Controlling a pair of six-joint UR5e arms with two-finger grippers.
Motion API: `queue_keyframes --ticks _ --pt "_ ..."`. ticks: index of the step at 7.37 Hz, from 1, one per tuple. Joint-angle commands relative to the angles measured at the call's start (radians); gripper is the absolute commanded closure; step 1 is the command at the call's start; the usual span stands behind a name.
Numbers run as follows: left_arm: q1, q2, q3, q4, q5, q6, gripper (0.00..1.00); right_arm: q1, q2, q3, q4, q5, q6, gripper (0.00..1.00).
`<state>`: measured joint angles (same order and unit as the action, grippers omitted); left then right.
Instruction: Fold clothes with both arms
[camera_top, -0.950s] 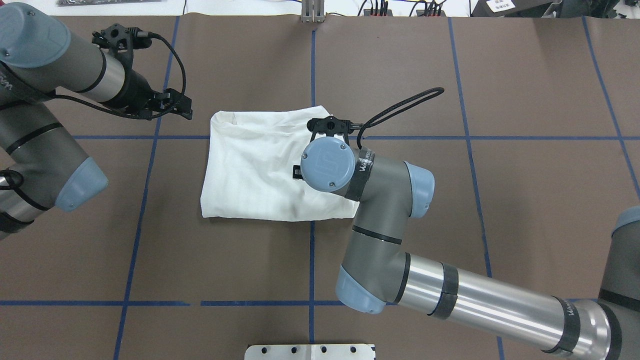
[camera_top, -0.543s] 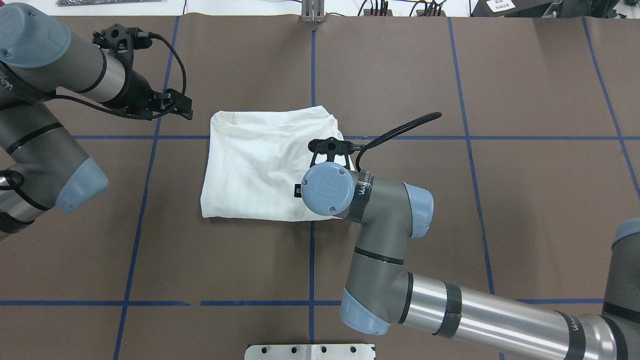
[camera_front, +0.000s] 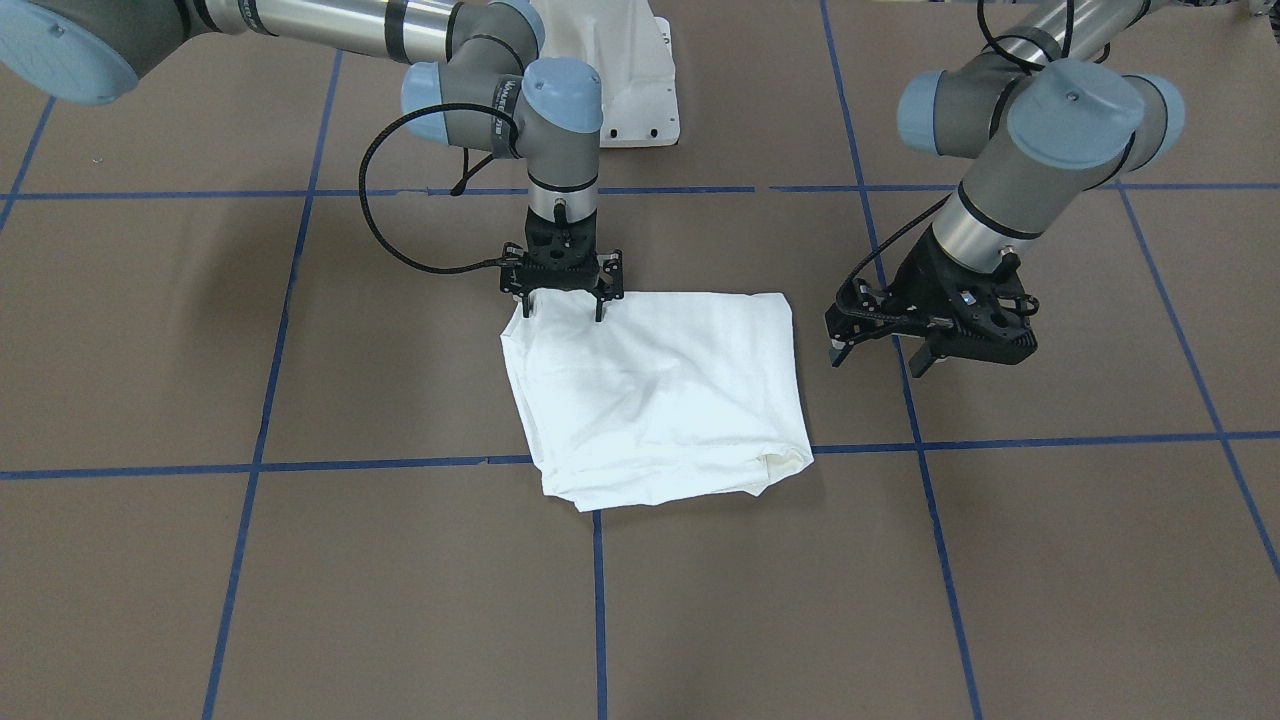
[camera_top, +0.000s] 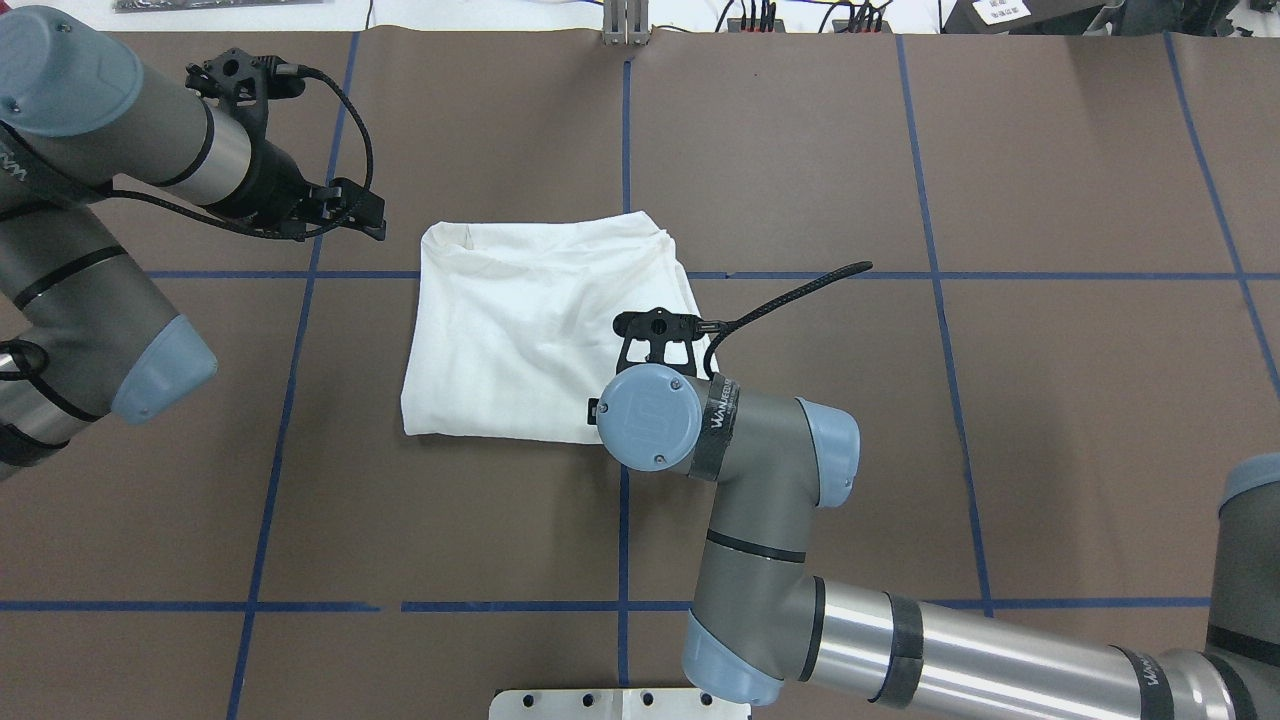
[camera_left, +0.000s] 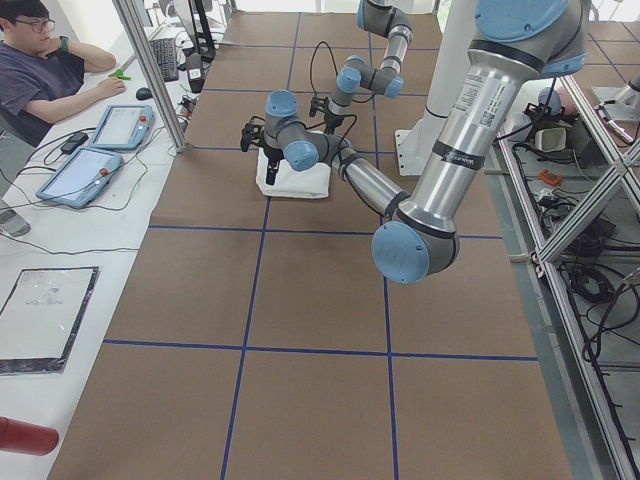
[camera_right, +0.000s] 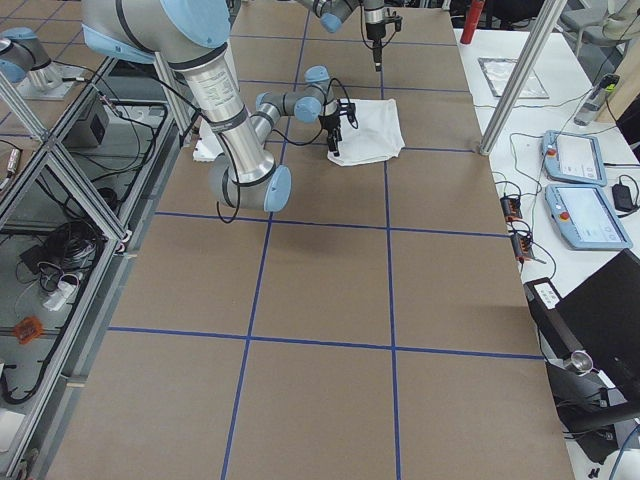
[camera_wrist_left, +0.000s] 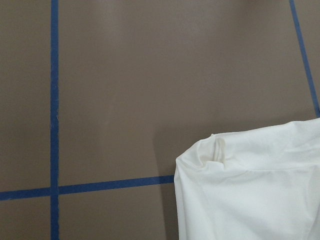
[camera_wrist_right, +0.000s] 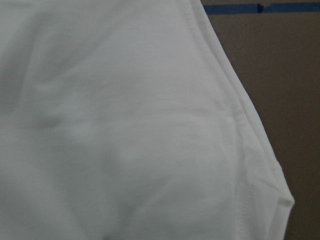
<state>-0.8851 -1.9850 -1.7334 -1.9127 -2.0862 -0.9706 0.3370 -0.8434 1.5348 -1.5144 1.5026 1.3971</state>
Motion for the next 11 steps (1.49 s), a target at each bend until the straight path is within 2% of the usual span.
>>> queue_keyframes --ticks 1,2,3,5,7,9,11 --pt "0.0 0.0 0.0 0.0 0.0 0.0 0.0 -0.004 -0.005 -0.001 0.0 -0.01 0.0 0.0" --pt "0.0 0.0 0.0 0.0 0.0 0.0 0.0 -0.004 0.004 0.007 -0.001 -0.004 -0.001 0.0" --pt "0.0 0.0 0.0 0.0 0.0 0.0 0.0 0.005 0.006 0.054 -0.045 0.011 -0.015 0.0" --pt "-0.002 0.009 -0.006 0.0 0.0 0.0 0.0 0.139 0.007 0.172 -0.178 0.169 -0.119 0.0" --pt "-0.003 0.104 -0.081 0.0 -0.003 0.016 0.0 0.349 -0.021 0.203 -0.224 0.369 -0.337 0.0" --pt "-0.015 0.254 -0.184 0.0 -0.008 0.146 0.0 0.556 -0.182 0.246 -0.222 0.554 -0.69 0.0" --pt "-0.13 0.398 -0.207 -0.003 -0.034 0.403 0.0 0.672 -0.444 0.387 -0.216 0.596 -0.931 0.0"
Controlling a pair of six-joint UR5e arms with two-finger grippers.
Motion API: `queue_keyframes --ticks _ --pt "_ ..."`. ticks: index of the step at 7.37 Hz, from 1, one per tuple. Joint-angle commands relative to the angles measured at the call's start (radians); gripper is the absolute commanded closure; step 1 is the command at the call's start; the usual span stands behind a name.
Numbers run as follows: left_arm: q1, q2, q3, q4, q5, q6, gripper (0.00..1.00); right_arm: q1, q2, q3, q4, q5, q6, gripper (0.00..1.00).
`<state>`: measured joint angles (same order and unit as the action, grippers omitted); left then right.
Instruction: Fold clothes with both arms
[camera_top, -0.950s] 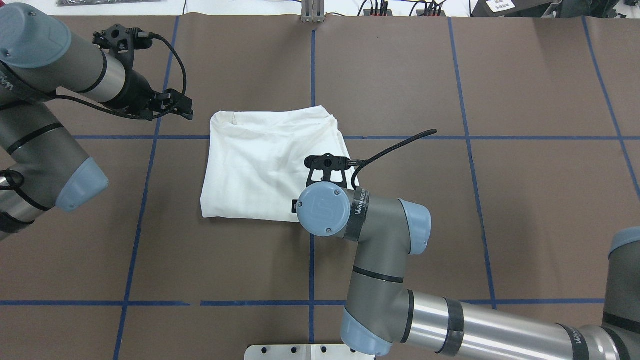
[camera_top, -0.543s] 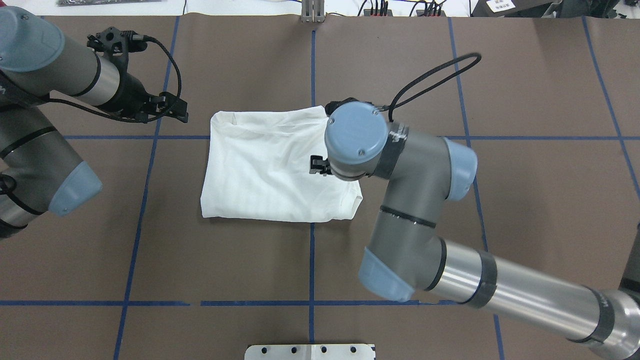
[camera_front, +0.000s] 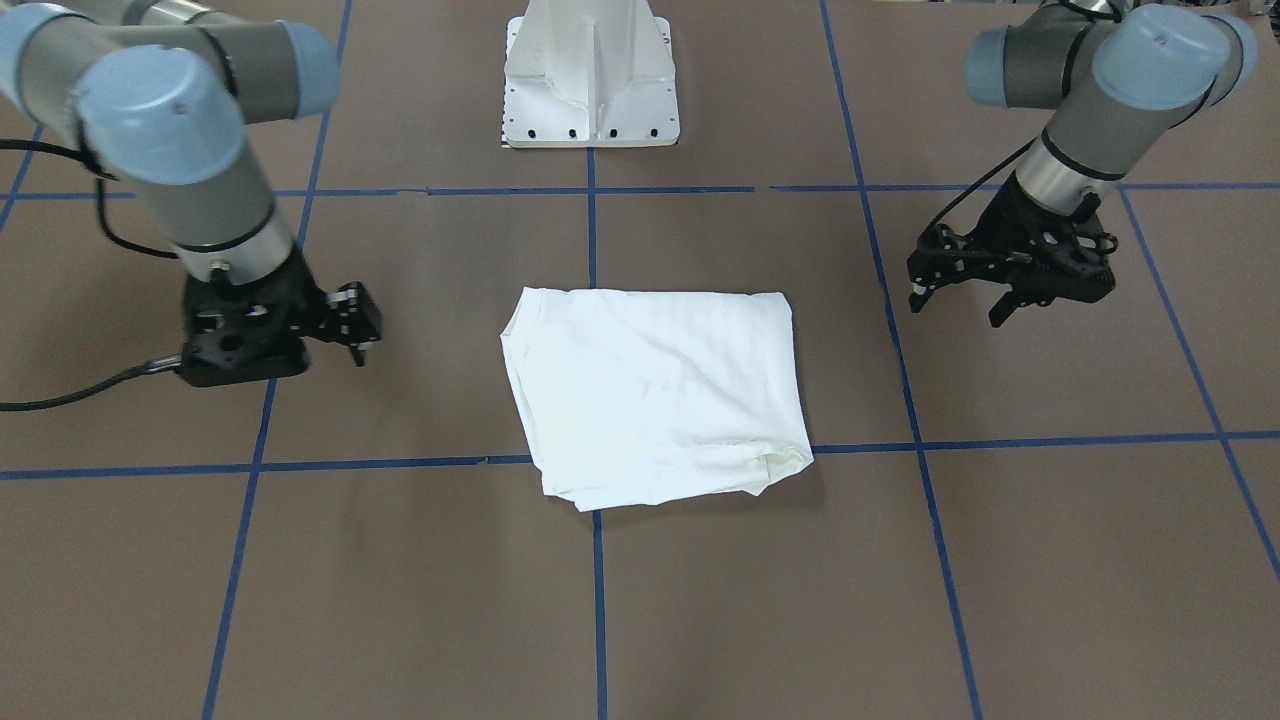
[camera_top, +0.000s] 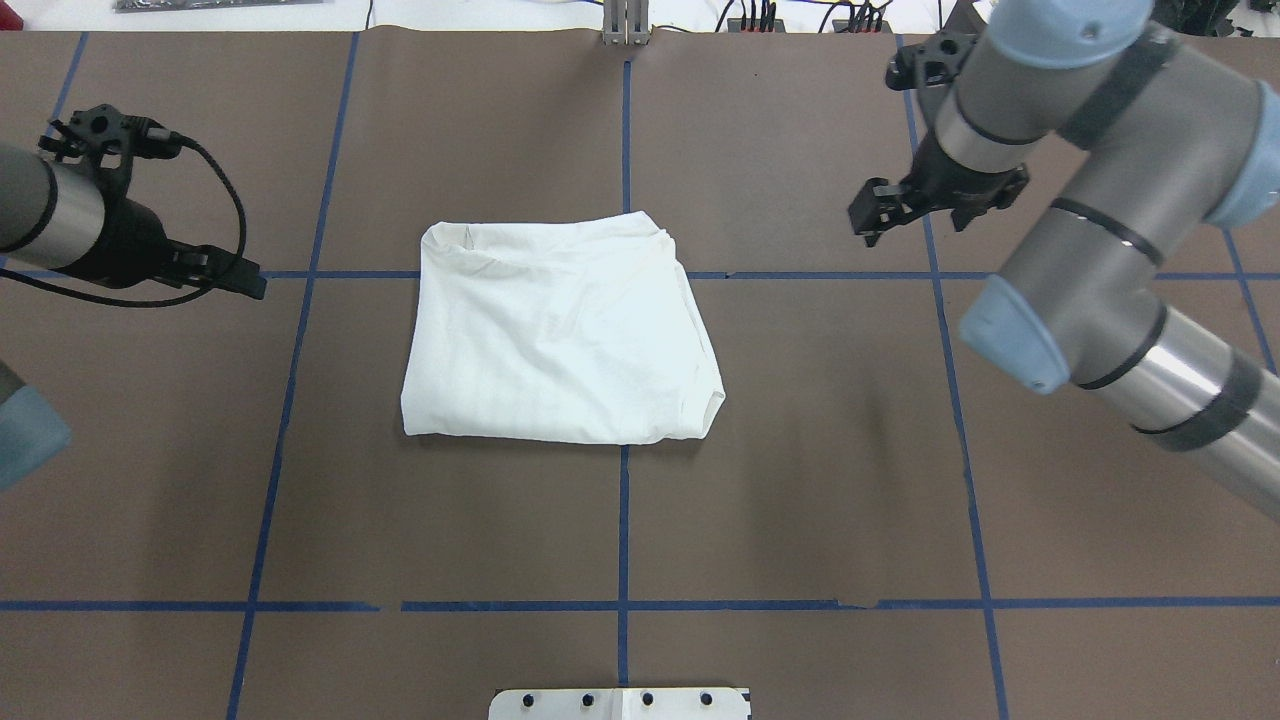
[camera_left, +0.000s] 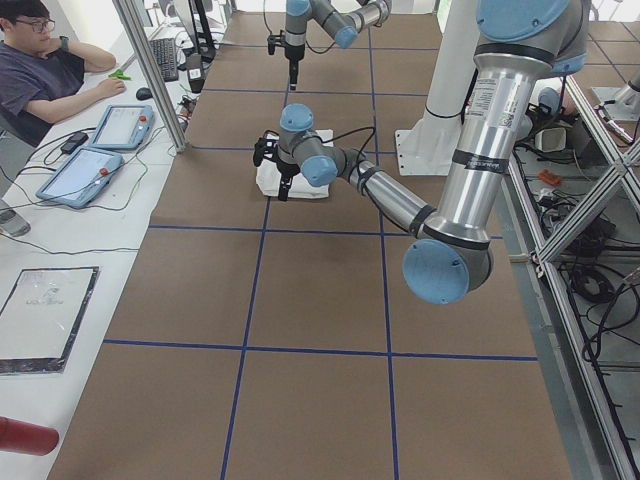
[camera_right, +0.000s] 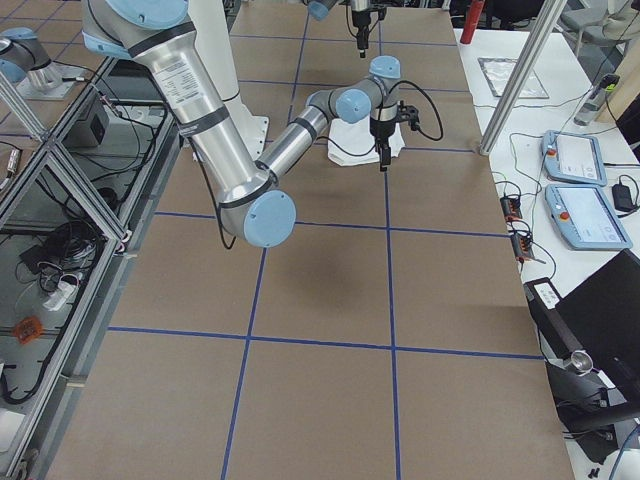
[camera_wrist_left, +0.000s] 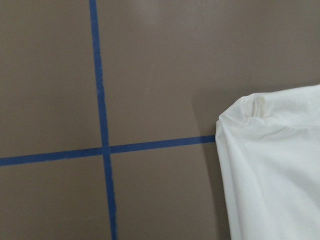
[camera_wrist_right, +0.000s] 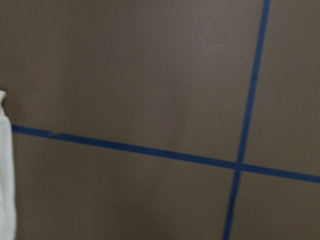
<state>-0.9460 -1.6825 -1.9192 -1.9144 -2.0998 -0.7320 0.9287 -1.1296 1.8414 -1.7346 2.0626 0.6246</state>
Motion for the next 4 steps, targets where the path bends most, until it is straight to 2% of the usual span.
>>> queue_keyframes --ticks 1,2,3,4 --pt "-0.174 0.159 -0.011 -0.002 -0.104 0.344 0.0 0.129 -0.259 0.128 0.007 0.074 -0.266 0.0" --pt "-0.288 0.237 -0.001 0.003 -0.143 0.535 0.0 0.184 -0.332 0.136 0.012 0.141 -0.34 0.0" --pt "-0.426 0.277 0.062 0.003 -0.169 0.735 0.0 0.246 -0.414 0.159 0.012 0.168 -0.436 0.0" --pt "-0.51 0.311 0.128 -0.011 -0.19 0.832 0.0 0.309 -0.494 0.177 0.012 0.169 -0.5 0.0"
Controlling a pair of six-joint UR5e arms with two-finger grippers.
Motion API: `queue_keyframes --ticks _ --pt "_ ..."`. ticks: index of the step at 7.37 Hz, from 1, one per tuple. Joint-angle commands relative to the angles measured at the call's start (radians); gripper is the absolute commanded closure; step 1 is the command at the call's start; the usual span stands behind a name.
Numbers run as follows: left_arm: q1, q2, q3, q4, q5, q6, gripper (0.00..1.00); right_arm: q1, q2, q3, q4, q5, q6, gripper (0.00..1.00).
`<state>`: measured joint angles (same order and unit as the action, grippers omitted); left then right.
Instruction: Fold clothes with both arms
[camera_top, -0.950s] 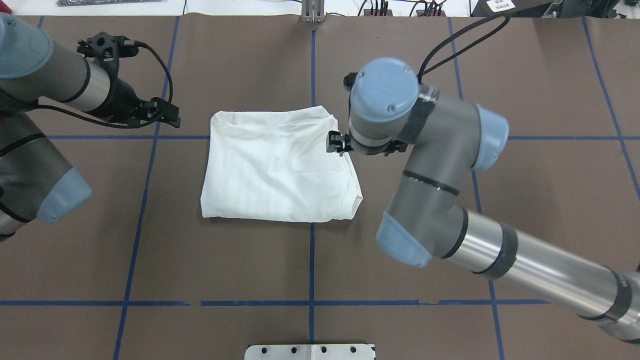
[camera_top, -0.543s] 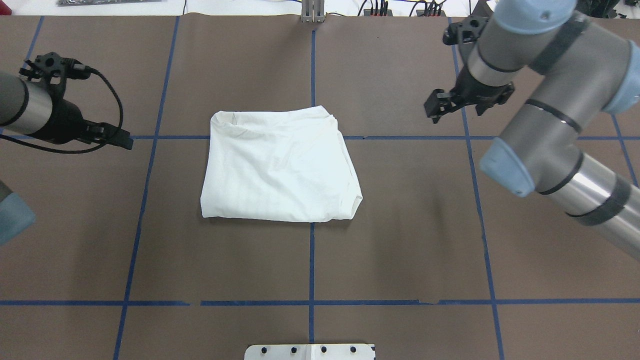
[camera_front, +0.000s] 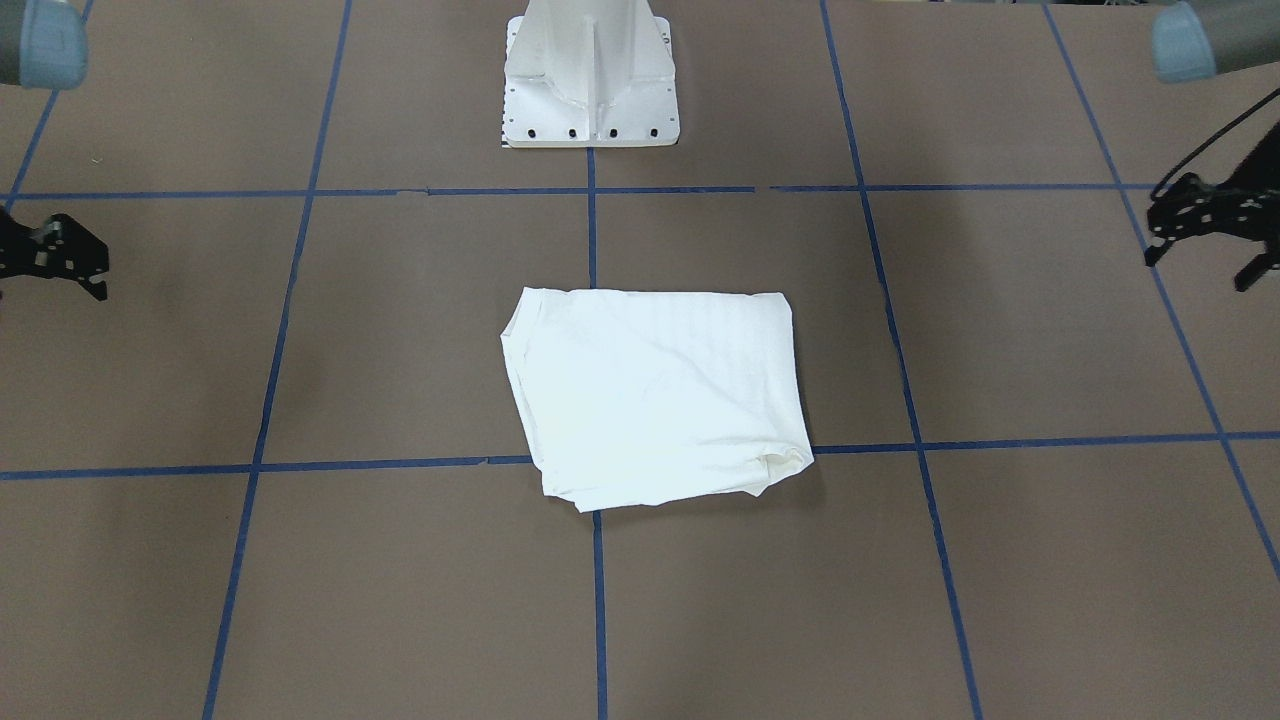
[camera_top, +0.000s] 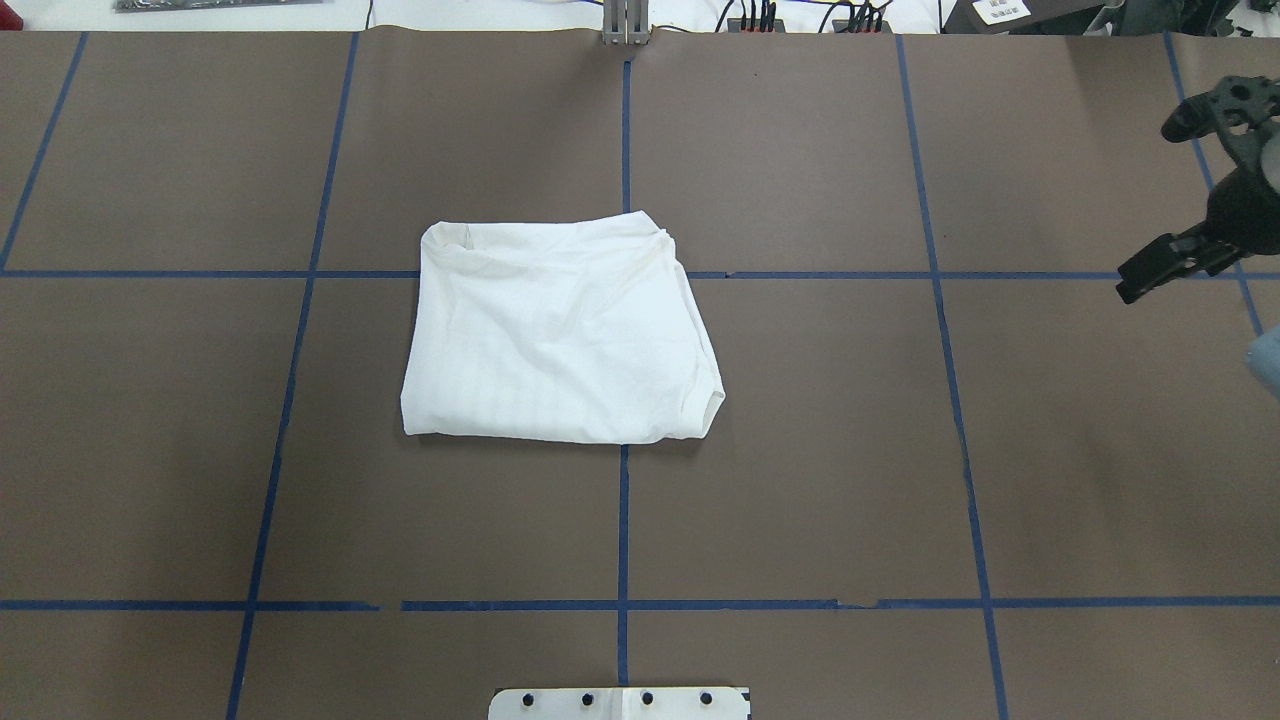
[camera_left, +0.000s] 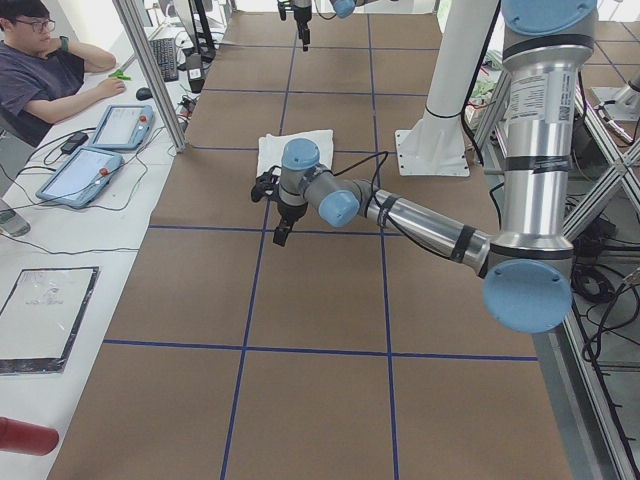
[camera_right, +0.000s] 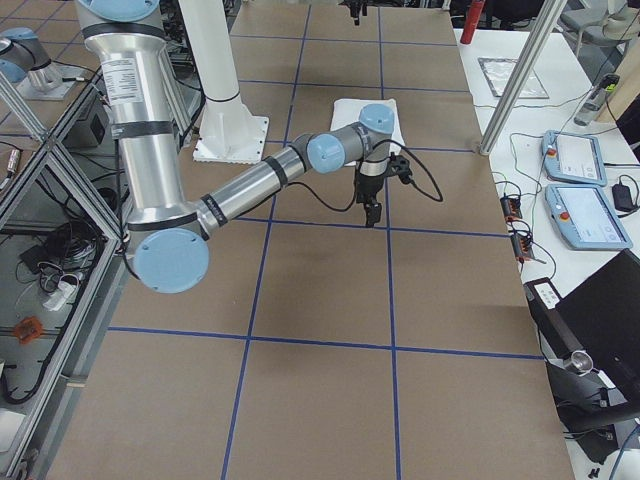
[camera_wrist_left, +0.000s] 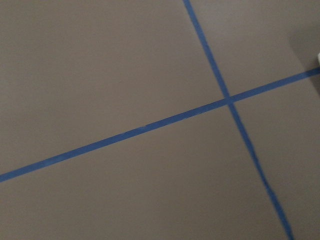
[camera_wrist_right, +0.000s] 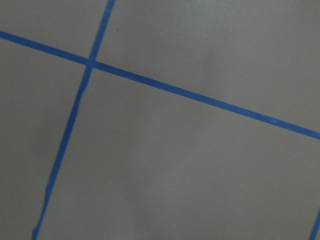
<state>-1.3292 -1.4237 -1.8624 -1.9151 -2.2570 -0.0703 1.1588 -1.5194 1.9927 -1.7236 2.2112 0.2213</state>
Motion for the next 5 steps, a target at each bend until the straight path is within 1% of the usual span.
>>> queue_keyframes --ticks 1,2,3,4,5 --pt "-0.169 0.081 0.177 -0.018 -0.015 0.173 0.0 0.14 -0.201 0.034 0.005 0.015 -0.149 0.0" --pt "-0.314 0.042 0.249 -0.066 -0.022 0.178 0.0 0.218 -0.281 0.029 0.068 0.019 -0.263 0.0" --pt "-0.333 0.032 0.253 -0.079 -0.024 0.178 0.0 0.275 -0.329 0.037 0.103 0.022 -0.276 0.0" --pt "-0.334 0.037 0.256 -0.087 -0.024 0.181 0.0 0.295 -0.399 0.023 0.177 0.022 -0.313 0.0" --pt "-0.334 0.034 0.246 -0.073 -0.026 0.173 0.0 0.356 -0.434 0.021 0.224 0.044 -0.318 0.0"
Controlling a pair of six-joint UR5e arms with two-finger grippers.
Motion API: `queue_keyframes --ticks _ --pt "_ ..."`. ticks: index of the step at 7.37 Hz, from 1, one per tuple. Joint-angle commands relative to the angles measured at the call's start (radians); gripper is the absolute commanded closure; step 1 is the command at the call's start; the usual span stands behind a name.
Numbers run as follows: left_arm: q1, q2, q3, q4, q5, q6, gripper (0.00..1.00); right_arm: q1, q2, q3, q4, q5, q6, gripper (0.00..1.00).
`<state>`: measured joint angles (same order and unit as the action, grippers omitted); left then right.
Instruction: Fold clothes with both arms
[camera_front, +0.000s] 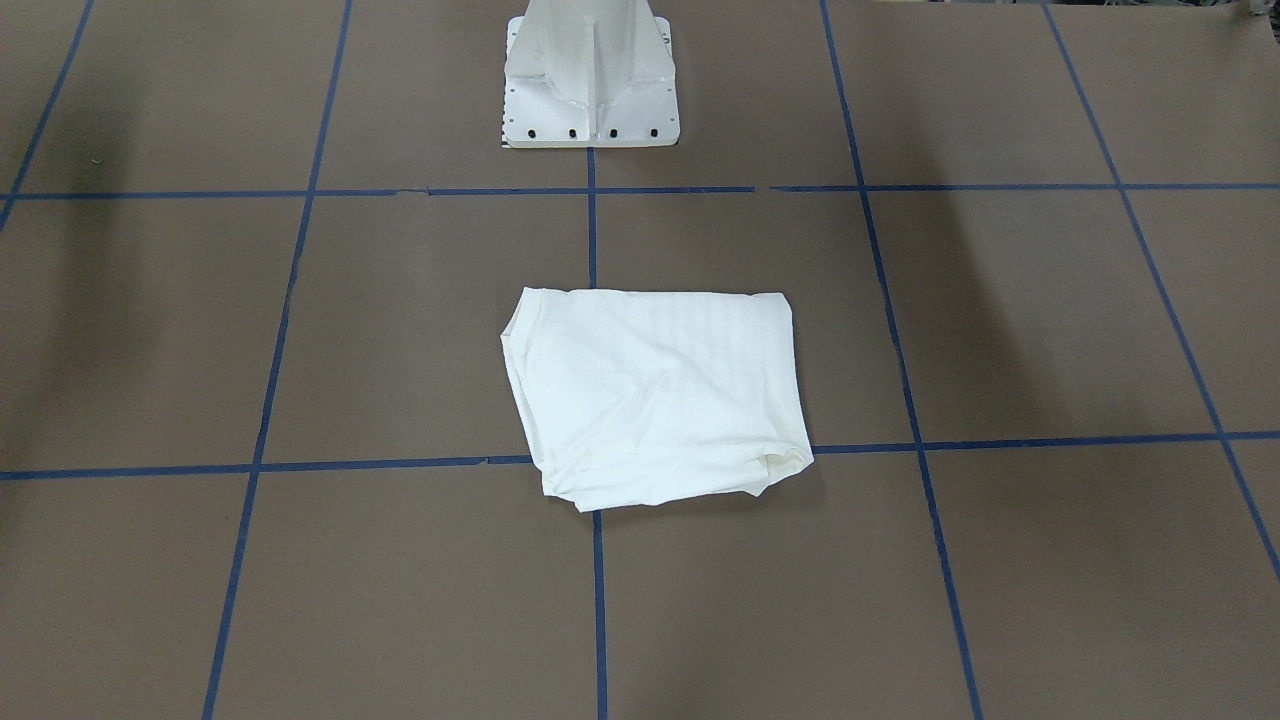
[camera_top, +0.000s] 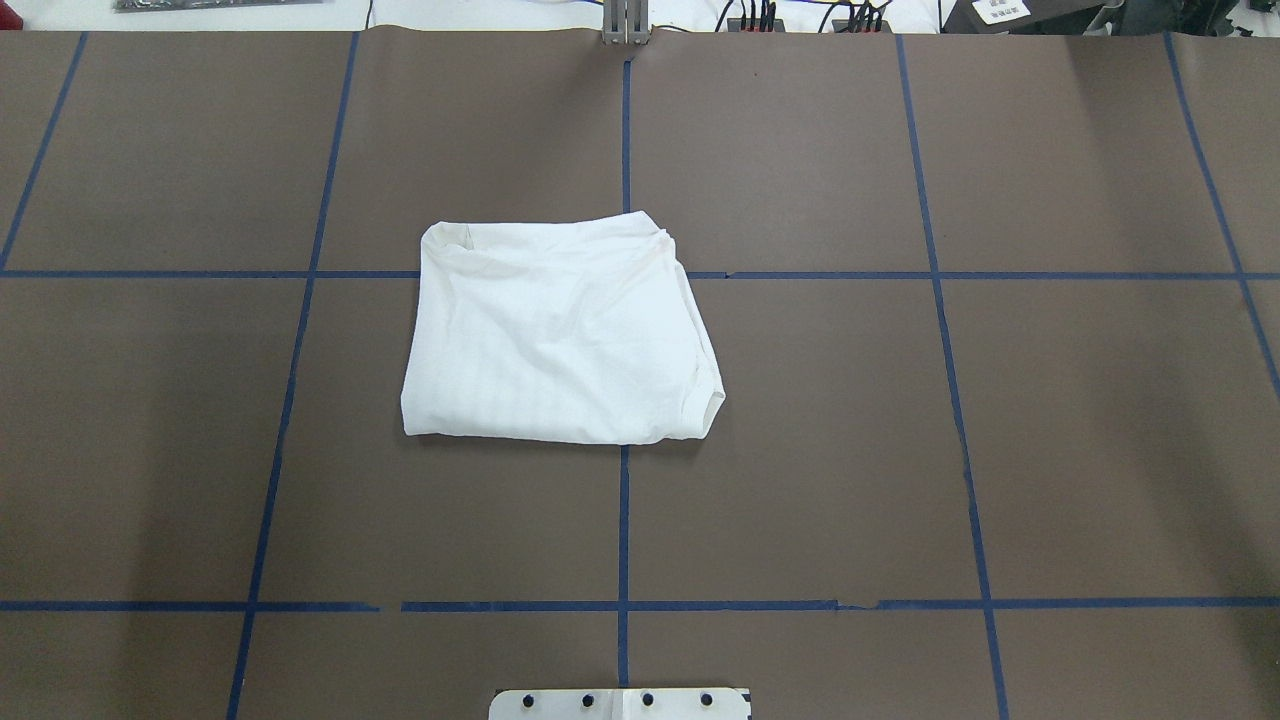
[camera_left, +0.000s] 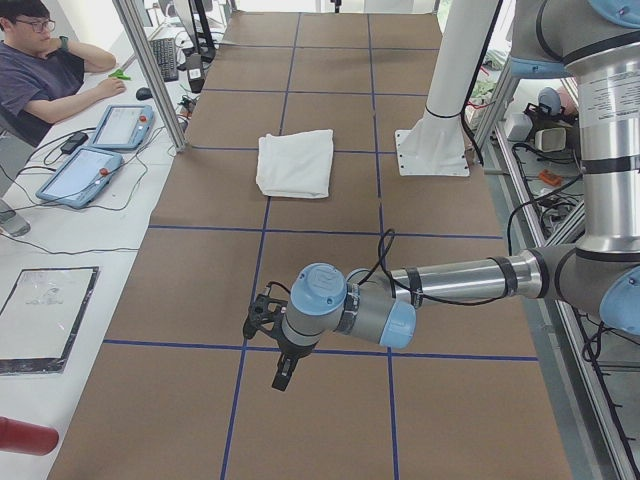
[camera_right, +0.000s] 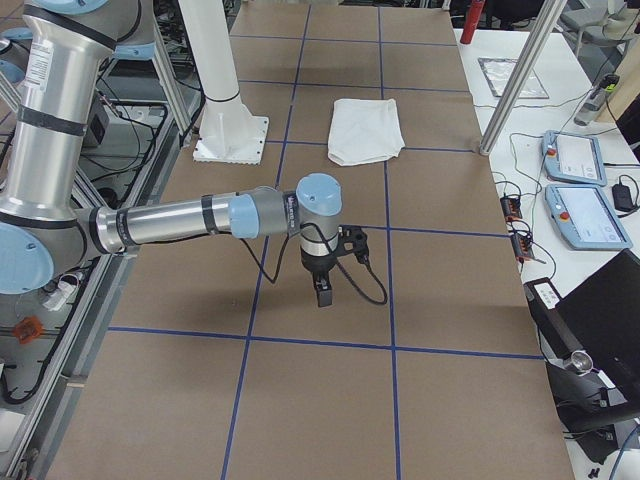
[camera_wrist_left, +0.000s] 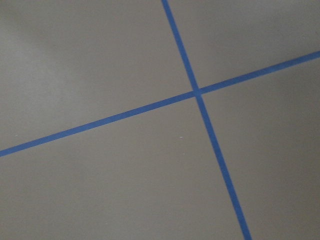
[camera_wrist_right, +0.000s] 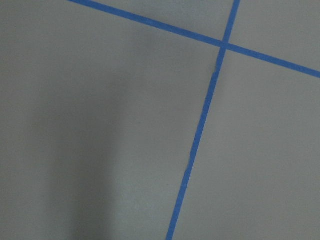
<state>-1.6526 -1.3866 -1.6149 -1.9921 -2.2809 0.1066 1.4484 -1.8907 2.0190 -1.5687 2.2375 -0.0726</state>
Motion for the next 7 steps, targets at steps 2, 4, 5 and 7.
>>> queue_keyframes --ticks 2,4,5,7 --pt "-0.01 -0.006 -0.003 -0.014 -0.023 -0.004 0.0 0.075 -0.059 -0.029 0.073 0.068 -0.013 0.0" --pt "-0.01 0.009 -0.003 -0.015 -0.052 -0.004 0.0 0.075 -0.053 -0.04 0.073 0.067 -0.012 0.0" --pt "-0.01 0.0 0.003 0.005 -0.115 -0.014 0.0 0.075 -0.053 -0.042 0.073 0.067 -0.012 0.0" --pt "-0.006 -0.044 -0.101 0.23 -0.115 -0.036 0.0 0.075 -0.053 -0.045 0.073 0.074 -0.012 0.0"
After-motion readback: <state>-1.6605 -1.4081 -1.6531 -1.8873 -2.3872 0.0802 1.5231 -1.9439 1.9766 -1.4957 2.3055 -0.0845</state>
